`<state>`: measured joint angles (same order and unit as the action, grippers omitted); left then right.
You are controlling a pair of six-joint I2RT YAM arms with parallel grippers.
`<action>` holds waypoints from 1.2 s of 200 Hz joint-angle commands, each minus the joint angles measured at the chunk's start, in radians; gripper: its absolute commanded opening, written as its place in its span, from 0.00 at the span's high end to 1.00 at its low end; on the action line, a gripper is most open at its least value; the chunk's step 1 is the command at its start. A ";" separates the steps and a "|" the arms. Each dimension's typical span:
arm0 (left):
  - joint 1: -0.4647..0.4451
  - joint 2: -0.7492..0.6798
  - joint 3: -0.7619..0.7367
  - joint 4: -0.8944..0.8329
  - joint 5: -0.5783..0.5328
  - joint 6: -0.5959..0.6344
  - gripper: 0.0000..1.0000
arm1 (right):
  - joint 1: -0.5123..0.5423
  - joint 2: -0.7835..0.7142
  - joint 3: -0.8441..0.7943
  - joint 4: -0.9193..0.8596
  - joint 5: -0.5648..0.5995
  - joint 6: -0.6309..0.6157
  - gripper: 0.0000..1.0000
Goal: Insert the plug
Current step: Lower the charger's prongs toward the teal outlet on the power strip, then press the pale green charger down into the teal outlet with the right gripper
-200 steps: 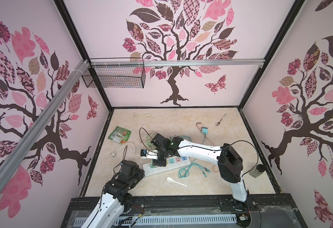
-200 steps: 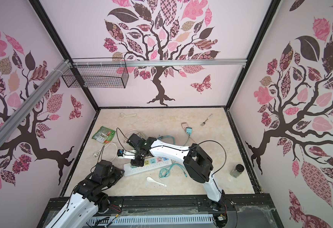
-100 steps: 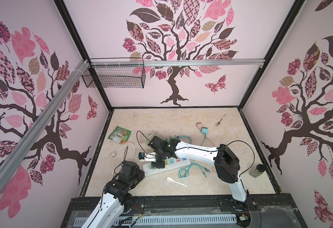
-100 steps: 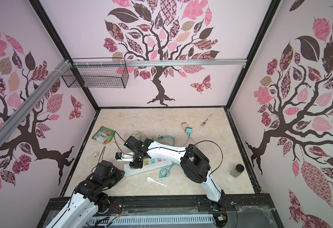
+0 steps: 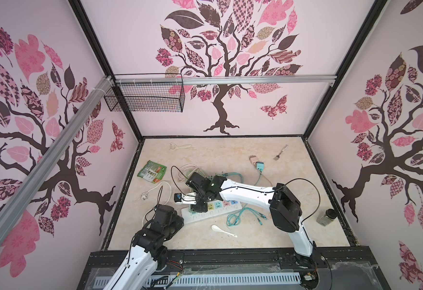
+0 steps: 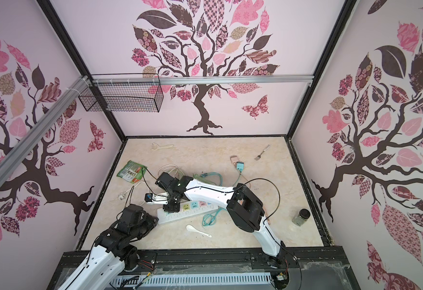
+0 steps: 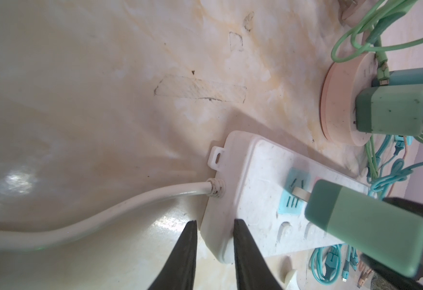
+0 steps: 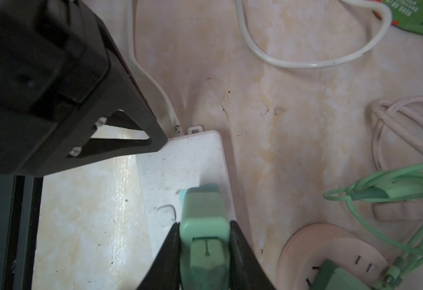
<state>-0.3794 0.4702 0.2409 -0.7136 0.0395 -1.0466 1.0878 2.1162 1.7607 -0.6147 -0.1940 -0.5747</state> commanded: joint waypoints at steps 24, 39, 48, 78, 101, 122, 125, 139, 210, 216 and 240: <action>0.005 0.001 -0.021 0.010 -0.001 0.010 0.71 | 0.008 0.024 0.013 -0.058 0.019 -0.024 0.75; 0.005 0.001 -0.022 0.010 -0.001 0.011 0.71 | 0.007 0.013 0.010 -0.058 0.012 -0.025 0.75; 0.006 -0.001 -0.022 0.010 -0.001 0.012 0.71 | 0.008 0.007 0.010 -0.058 0.004 -0.025 0.75; 0.006 0.000 -0.022 0.008 -0.002 0.012 0.71 | 0.009 -0.003 0.010 -0.065 -0.021 -0.025 0.74; 0.005 0.000 -0.022 0.008 -0.001 0.012 0.72 | 0.012 -0.013 0.009 -0.066 -0.031 -0.026 0.74; 0.005 0.000 -0.022 0.009 -0.003 0.012 0.72 | 0.012 -0.026 0.006 -0.056 -0.034 -0.024 0.74; 0.005 0.001 -0.023 0.008 -0.003 0.011 0.72 | 0.012 -0.029 0.006 -0.053 -0.034 -0.024 0.74; 0.005 0.000 -0.022 0.009 -0.002 0.012 0.72 | 0.012 -0.044 -0.001 -0.042 -0.035 -0.024 0.74; 0.005 0.001 -0.022 0.007 -0.005 0.011 0.72 | 0.013 -0.084 -0.016 -0.026 -0.042 -0.024 0.74; 0.006 0.001 -0.023 0.007 -0.005 0.012 0.72 | 0.012 -0.086 -0.018 -0.024 -0.041 -0.023 0.74; 0.005 0.001 -0.023 0.007 -0.006 0.012 0.72 | 0.012 -0.082 -0.020 -0.029 -0.021 -0.027 0.74</action>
<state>-0.3794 0.4702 0.2401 -0.7109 0.0391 -1.0466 1.0920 2.1044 1.7454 -0.6250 -0.2146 -0.5919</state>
